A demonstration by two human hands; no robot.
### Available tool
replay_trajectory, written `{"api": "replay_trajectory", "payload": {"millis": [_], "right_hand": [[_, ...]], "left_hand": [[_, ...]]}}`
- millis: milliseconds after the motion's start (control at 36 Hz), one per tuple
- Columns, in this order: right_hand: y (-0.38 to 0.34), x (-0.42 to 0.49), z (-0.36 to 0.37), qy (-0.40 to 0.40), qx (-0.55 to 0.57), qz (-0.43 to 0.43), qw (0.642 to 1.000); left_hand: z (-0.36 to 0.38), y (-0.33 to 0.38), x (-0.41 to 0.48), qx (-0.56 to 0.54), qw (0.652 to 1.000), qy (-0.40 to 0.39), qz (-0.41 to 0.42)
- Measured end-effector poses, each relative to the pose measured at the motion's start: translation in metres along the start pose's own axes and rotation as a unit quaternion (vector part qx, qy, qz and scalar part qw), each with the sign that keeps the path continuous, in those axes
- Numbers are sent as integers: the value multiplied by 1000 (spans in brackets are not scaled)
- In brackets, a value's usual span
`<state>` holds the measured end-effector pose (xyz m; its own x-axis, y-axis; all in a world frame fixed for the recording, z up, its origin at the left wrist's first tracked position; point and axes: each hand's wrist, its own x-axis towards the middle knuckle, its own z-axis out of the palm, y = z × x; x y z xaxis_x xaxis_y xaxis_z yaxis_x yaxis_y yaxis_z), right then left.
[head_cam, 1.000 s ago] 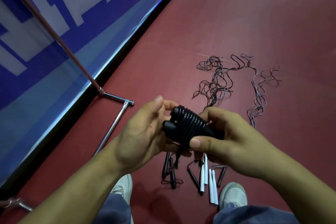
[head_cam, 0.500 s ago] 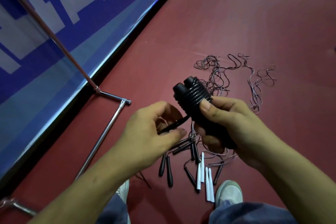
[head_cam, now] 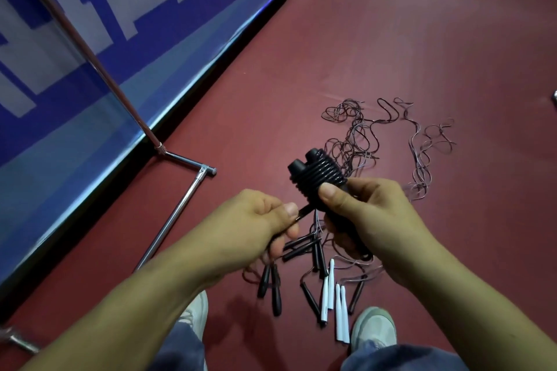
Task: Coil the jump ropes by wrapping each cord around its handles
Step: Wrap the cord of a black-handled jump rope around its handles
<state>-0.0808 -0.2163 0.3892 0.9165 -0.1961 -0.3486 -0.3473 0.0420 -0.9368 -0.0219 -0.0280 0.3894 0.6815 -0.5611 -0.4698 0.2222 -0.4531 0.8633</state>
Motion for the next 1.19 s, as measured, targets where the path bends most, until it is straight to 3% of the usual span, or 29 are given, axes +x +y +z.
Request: {"api": "replay_trajectory", "payload": {"millis": [111, 250, 472, 639, 806, 1000, 1194], "right_hand": [[3, 7, 0, 66, -70, -31, 995], [12, 8, 13, 107, -122, -75, 984], [8, -5, 21, 16, 46, 37, 998], [4, -7, 22, -68, 125, 71, 987], [0, -8, 19, -123, 167, 93, 974], [2, -6, 19, -95, 139, 56, 984], [-2, -9, 20, -88, 137, 57, 985]], "left_hand": [[9, 6, -7, 63, 997, 27, 25], [28, 14, -16, 118, 980, 87, 132], [34, 16, -22, 101, 957, 120, 244], [15, 24, -22, -13, 974, 125, 188], [7, 17, -24, -13, 964, 177, 198], [18, 22, -30, 18, 965, 174, 197], [5, 12, -13, 194, 886, 294, 303]]}}
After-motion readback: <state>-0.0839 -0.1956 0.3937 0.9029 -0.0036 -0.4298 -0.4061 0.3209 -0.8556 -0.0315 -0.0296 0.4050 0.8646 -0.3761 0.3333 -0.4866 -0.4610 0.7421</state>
